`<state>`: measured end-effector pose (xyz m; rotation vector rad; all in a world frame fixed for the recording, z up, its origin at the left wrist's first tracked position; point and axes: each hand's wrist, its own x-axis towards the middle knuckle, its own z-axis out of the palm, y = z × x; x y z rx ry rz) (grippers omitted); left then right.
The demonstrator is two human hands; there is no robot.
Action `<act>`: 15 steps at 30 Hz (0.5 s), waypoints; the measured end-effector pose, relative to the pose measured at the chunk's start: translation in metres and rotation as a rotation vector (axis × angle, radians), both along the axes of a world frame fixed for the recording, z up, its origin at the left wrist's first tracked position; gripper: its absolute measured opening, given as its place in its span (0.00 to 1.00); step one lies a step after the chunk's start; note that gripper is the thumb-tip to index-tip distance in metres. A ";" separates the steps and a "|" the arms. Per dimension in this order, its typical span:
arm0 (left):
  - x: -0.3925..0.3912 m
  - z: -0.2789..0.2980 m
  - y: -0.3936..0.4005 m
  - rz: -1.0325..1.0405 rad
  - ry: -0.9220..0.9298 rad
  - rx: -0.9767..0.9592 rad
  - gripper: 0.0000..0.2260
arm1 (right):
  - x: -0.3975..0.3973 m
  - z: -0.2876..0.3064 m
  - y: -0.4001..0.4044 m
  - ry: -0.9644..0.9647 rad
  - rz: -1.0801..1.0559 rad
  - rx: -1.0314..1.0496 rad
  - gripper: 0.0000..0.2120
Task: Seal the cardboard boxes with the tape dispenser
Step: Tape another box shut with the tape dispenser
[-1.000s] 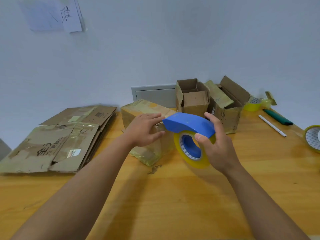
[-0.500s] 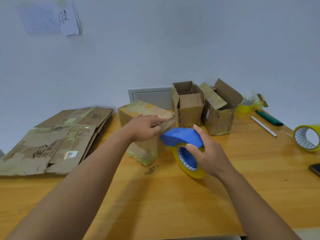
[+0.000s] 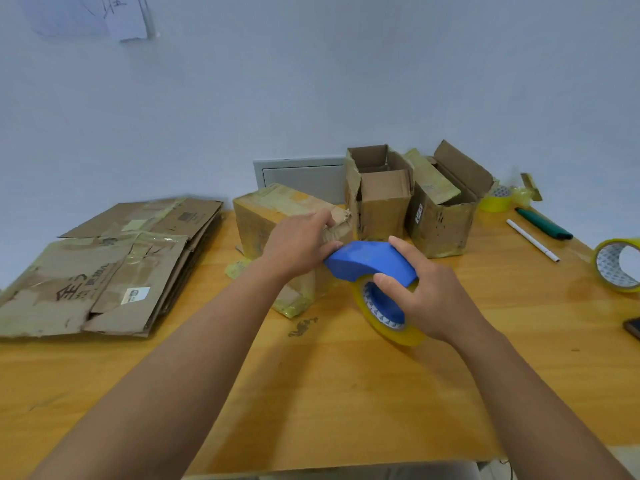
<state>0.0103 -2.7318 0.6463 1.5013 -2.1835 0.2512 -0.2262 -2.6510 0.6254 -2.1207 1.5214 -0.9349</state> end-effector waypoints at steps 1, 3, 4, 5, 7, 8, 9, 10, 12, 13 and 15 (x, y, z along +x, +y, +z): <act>0.000 0.000 0.000 0.003 0.009 0.008 0.17 | 0.002 0.004 -0.001 0.038 0.001 -0.022 0.33; -0.001 0.001 0.000 0.013 0.017 0.016 0.16 | 0.007 0.013 -0.004 0.125 -0.008 -0.054 0.33; -0.002 0.002 0.001 0.020 0.018 0.019 0.16 | 0.010 0.018 -0.004 0.166 -0.015 -0.060 0.33; -0.002 0.002 0.001 0.026 0.017 0.022 0.16 | 0.013 0.022 -0.005 0.193 -0.019 -0.064 0.33; -0.003 0.002 0.002 0.036 0.018 0.033 0.16 | 0.016 0.030 -0.006 0.216 -0.026 -0.063 0.33; -0.003 0.003 0.003 0.040 0.018 0.041 0.16 | 0.017 0.034 -0.008 0.221 -0.029 -0.057 0.33; -0.003 0.004 0.003 0.043 0.017 0.048 0.16 | 0.018 0.039 -0.010 0.226 -0.038 -0.049 0.33; -0.003 0.004 0.003 0.043 0.014 0.052 0.16 | 0.021 0.041 -0.010 0.259 -0.045 -0.041 0.33; -0.004 0.004 0.004 0.042 0.008 0.044 0.17 | 0.032 0.039 -0.010 0.458 -0.028 -0.033 0.32; -0.003 0.005 0.005 0.040 0.006 0.040 0.17 | 0.037 0.033 -0.008 0.555 -0.015 -0.028 0.31; -0.002 0.003 0.005 0.032 -0.005 0.040 0.19 | 0.041 0.017 -0.004 0.514 -0.054 -0.015 0.32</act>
